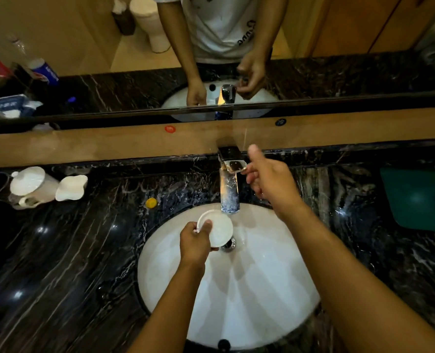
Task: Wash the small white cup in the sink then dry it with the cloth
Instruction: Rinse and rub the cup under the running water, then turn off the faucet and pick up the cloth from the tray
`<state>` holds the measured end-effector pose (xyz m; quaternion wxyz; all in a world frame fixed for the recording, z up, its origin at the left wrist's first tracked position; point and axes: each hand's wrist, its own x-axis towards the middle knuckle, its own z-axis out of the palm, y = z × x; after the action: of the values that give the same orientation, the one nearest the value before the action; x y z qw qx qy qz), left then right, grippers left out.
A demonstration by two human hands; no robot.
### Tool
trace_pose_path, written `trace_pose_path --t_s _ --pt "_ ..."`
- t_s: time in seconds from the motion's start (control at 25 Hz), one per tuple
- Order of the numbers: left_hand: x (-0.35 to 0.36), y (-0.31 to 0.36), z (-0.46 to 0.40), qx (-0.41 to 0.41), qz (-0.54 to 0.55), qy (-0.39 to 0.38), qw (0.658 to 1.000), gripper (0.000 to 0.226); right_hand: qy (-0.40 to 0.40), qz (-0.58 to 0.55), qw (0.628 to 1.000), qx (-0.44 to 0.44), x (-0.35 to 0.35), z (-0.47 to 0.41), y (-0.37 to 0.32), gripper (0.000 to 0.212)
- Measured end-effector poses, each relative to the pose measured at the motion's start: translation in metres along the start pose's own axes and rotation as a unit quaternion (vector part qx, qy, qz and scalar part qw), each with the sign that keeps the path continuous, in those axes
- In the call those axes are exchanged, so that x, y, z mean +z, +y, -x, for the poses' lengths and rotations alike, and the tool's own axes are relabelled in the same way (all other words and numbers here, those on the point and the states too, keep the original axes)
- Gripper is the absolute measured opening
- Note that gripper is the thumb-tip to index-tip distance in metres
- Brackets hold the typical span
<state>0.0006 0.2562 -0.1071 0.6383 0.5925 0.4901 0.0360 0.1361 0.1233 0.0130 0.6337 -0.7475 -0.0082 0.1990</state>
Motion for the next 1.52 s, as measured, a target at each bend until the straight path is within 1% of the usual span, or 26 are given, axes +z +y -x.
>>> trace_pose_path --t_s 0.08,0.2,0.36,0.48,0.56,0.6,0.64,0.68,0.72,0.8,0.88,0.96,1.04,1.12,1.16,1.24,1.32,1.44,1.48,1.52 --pt "-0.003 0.0 0.005 0.0 0.002 0.002 1.0 0.017 -0.016 0.057 0.998 -0.018 0.004 0.001 -0.004 0.056" --pt "-0.008 -0.001 0.01 0.005 -0.003 0.0 1.0 0.017 -0.021 0.049 0.999 -0.011 0.007 0.002 0.005 0.047" --pt "-0.017 -0.001 0.016 0.006 0.001 -0.004 1.0 0.015 0.002 0.041 0.999 0.008 0.011 0.007 0.018 0.047" --pt "-0.027 -0.002 0.023 0.004 -0.007 -0.011 1.0 0.011 0.044 0.03 0.998 0.03 0.012 0.016 0.028 0.046" --pt "-0.034 -0.004 0.029 0.017 -0.034 -0.015 0.999 0.014 0.053 -0.021 0.997 0.055 0.013 0.036 0.046 0.033" --pt "-0.039 -0.005 0.033 0.032 -0.055 -0.017 0.998 0.014 0.047 -0.031 0.996 0.068 0.015 0.051 0.059 0.023" --pt "-0.043 -0.005 0.036 0.056 -0.086 -0.019 0.995 0.014 0.035 -0.012 0.996 0.084 0.019 0.066 0.073 0.014" --pt "-0.048 -0.006 0.04 0.089 -0.126 -0.02 0.988 0.014 0.016 0.032 0.995 0.097 0.022 0.081 0.086 0.018" --pt "-0.053 -0.007 0.043 0.126 -0.167 -0.024 0.978 0.014 -0.01 0.084 0.991 0.1 0.024 0.094 0.098 0.031" --pt "-0.061 -0.01 0.05 0.188 -0.227 -0.044 0.955 0.019 -0.061 0.183 0.979 0.071 0.026 0.109 0.112 0.053" --pt "-0.067 -0.014 0.058 0.226 -0.241 -0.063 0.942 0.019 -0.103 0.254 0.962 0.012 0.022 0.116 0.111 0.062" --pt "-0.071 -0.016 0.067 0.259 -0.249 -0.074 0.93 0.017 -0.134 0.303 0.943 -0.042 0.019 0.12 0.106 0.064" --pt "-0.072 -0.017 0.072 0.298 -0.255 -0.096 0.915 0.014 -0.153 0.324 0.931 -0.067 0.019 0.122 0.1 0.063" --pt "-0.074 -0.015 0.08 0.352 -0.25 -0.11 0.895 0.016 -0.161 0.33 0.927 -0.07 0.021 0.124 0.094 0.058" --pt "-0.074 -0.013 0.084 0.379 -0.253 -0.111 0.883 0.019 -0.164 0.339 0.924 -0.074 0.021 0.125 0.092 0.053" --pt "-0.074 -0.009 0.087 0.412 -0.265 -0.113 0.864 0.027 -0.158 0.365 0.912 -0.098 0.021 0.126 0.09 0.035" --pt "-0.075 -0.006 0.089 0.43 -0.281 -0.123 0.849 0.034 -0.126 0.385 0.905 -0.128 0.021 0.133 0.091 0.023" --pt "-0.075 0.0 0.094 0.476 -0.324 -0.1 0.811 0.033 -0.061 0.384 0.902 -0.189 0.02 0.146 0.093 0.024" --pt "-0.073 0.002 0.097 0.495 -0.331 -0.087 0.799 0.03 -0.049 0.381 0.901 -0.2 0.02 0.151 0.093 0.025" --pt "-0.07 0.005 0.099 0.505 -0.33 -0.074 0.794 0.029 -0.04 0.379 0.902 -0.203 0.02 0.155 0.091 0.026"
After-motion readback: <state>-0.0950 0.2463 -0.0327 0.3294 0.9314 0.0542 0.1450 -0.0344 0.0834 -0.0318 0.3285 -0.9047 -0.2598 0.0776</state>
